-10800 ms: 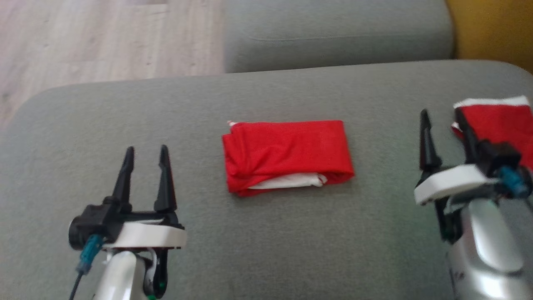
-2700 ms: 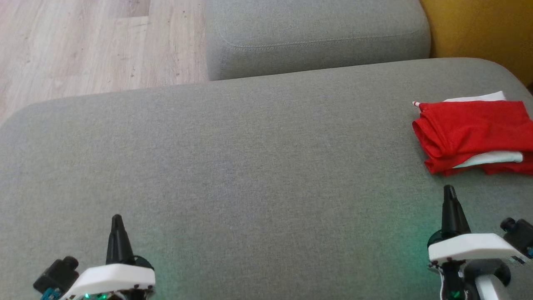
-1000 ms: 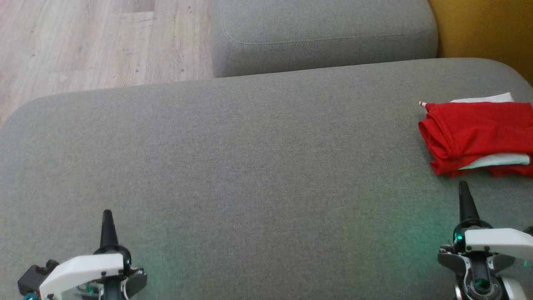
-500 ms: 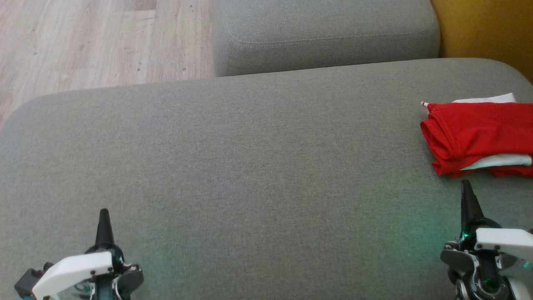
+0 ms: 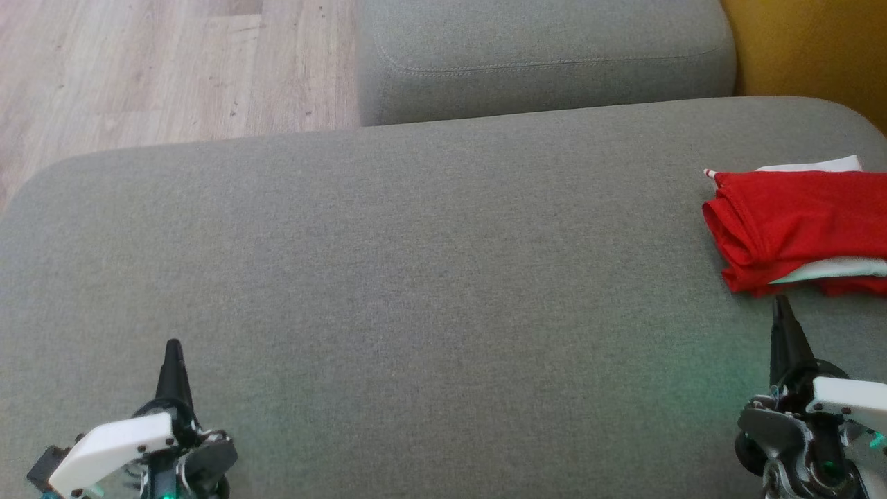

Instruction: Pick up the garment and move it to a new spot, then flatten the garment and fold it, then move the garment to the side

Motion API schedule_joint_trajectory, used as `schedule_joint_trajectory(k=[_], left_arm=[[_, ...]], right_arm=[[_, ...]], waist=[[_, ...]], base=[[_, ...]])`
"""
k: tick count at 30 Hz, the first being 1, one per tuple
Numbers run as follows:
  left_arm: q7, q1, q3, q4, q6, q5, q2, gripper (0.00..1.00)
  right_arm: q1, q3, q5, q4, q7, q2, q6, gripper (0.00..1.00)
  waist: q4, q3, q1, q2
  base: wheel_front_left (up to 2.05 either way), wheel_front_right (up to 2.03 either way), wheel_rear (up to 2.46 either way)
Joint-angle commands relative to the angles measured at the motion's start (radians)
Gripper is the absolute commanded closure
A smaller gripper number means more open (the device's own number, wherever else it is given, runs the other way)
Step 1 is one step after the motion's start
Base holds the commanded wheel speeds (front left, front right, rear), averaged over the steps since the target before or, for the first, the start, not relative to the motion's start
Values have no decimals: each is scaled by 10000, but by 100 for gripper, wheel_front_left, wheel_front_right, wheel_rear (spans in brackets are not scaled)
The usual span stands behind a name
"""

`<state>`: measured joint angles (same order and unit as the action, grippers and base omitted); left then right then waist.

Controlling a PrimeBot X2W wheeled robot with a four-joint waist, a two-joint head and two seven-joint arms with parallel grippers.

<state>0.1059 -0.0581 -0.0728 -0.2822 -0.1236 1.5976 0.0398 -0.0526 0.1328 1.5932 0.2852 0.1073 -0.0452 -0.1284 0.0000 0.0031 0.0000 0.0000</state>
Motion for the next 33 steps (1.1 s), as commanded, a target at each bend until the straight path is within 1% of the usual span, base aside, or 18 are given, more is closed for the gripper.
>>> schedule_joint_trajectory(k=[1, 33], left_arm=[[71, -500, -408, 366, -71, 112, 104, 100], [71, -499, -408, 368, -71, 113, 104, 100]], right_arm=[[-554, -190, 154, -404, 60, -51, -23, 100], [-553, -190, 155, -405, 59, -51, -23, 100]], waist=[[0, 0, 0, 0], [0, 0, 0, 0]], base=[[0, 0, 0], [0, 0, 0]])
